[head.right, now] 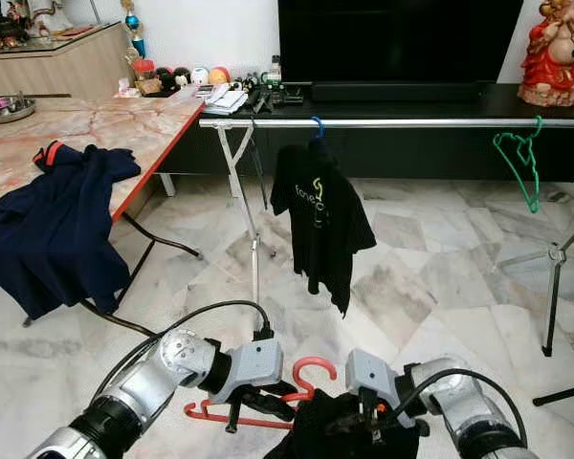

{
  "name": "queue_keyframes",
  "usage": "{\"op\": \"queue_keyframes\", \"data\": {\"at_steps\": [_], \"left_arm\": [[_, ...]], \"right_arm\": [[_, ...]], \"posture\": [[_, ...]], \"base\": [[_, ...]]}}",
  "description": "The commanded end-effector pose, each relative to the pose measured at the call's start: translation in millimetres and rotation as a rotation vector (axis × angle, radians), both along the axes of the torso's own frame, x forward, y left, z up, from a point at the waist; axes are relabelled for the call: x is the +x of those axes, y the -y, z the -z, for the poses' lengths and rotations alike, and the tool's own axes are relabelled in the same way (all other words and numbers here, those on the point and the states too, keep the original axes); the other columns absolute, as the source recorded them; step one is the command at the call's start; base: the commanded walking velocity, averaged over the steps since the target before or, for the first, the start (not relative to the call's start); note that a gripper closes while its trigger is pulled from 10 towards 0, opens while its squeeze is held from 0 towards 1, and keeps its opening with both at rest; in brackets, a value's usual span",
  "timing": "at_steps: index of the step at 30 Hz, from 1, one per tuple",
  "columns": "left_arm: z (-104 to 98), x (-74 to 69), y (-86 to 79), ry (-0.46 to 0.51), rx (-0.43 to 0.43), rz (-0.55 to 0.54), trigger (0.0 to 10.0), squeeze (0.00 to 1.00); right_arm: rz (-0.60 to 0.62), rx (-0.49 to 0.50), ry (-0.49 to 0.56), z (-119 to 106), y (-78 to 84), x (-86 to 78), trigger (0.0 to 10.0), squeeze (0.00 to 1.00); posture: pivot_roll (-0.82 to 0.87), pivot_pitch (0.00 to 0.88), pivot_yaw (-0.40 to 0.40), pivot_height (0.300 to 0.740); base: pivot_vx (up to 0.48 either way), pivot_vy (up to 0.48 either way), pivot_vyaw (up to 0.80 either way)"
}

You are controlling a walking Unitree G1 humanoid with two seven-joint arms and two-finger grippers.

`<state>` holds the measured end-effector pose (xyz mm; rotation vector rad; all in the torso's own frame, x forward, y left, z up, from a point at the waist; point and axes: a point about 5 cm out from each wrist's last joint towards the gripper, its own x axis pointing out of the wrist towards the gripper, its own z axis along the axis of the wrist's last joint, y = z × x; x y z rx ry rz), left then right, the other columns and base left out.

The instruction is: Hang hanger

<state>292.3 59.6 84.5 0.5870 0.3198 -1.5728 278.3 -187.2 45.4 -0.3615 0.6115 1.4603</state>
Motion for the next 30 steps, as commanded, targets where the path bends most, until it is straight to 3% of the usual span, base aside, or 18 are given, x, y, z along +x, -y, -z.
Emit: {"op": "queue_keyframes", "data": {"at_steps": [1, 7, 12, 15, 17, 19, 22, 26, 28, 29, 30], "left_arm": [[-18.1, 7.5, -1.0, 0.051, -0.037, 0.023, 10.0, 1.0], [-22.4, 7.1, -11.0, 0.042, 0.005, 0.069, 10.0, 1.0], [-27.6, 10.0, -29.4, 0.062, 0.029, 0.033, 10.0, 1.0], [-30.9, 15.3, -40.4, 0.088, -0.009, -0.082, 10.0, 1.0], [-31.4, 16.4, -43.4, 0.092, -0.02, -0.113, 10.0, 1.0], [-29.9, 18.4, -57.8, 0.07, -0.081, -0.253, 10.0, 1.0], [-26.1, 16.5, -63.3, 0.055, -0.097, -0.302, 10.0, 1.0], [-1.1, 9.7, -71.9, 0.036, -0.093, -0.462, 10.0, 1.0], [2.7, 9.0, -72.0, 0.035, -0.085, -0.481, 10.0, 1.0], [9.8, 7.7, -69.8, 0.031, -0.085, -0.511, 10.0, 0.8], [14.1, 6.8, -67.9, 0.027, -0.087, -0.528, 10.0, 0.8]], "right_arm": [[-0.041, -0.008, -0.017, 4.3, -5.6, -4.5, 0.0, 0.0], [-0.027, -0.011, -0.027, 7.9, -5.6, -6.8, 0.0, 0.0], [0.094, -0.039, 0.008, 13.7, 3.1, -5.7, 0.0, 0.0], [0.244, -0.023, 0.055, 11.6, 13.4, 0.4, 0.0, 0.0], [0.281, -0.016, 0.066, 10.8, 16.0, 1.8, 0.0, 0.0], [0.454, 0.04, 0.112, 6.4, 27.5, 7.3, 0.0, 0.0], [0.499, 0.058, 0.131, 4.7, 31.9, 7.7, 0.0, 0.0], [0.628, 0.151, 0.211, -10.6, 41.4, 15.4, 0.0, 0.0], [0.646, 0.169, 0.221, -13.6, 42.0, 17.4, 0.0, 0.0], [0.657, 0.19, 0.246, -20.4, 41.4, 21.7, 0.0, 0.0], [0.661, 0.202, 0.262, -24.9, 40.8, 24.4, 0.0, 0.0]], "posture": [[-0.03, 0.0, 0.025, 0.74], [-0.02, 0.005, 0.026, 0.74], [-0.01, 0.021, 0.023, 0.74], [-0.01, 0.026, 0.023, 0.74], [-0.02, 0.031, 0.024, 0.74], [-0.01, 0.042, 0.024, 0.74], [-0.02, 0.045, 0.025, 0.74], [-0.03, 0.05, 0.031, 0.74], [-0.03, 0.05, 0.031, 0.74], [-0.04, 0.053, 0.035, 0.74], [-0.04, 0.052, 0.035, 0.74]], "base": [[0.0, 0.0, 0.0], [0.0, 0.0, 0.0], [0.0, 0.0, 0.0], [0.0, 0.0, 0.0], [0.0, 0.0, 0.0], [0.0, 0.0, 0.0], [0.0, 0.0, 0.0], [0.0, 0.0, 0.0], [0.0, 0.0, 0.0], [0.0, 0.0, 0.0], [0.0, 0.0, 0.0]]}}
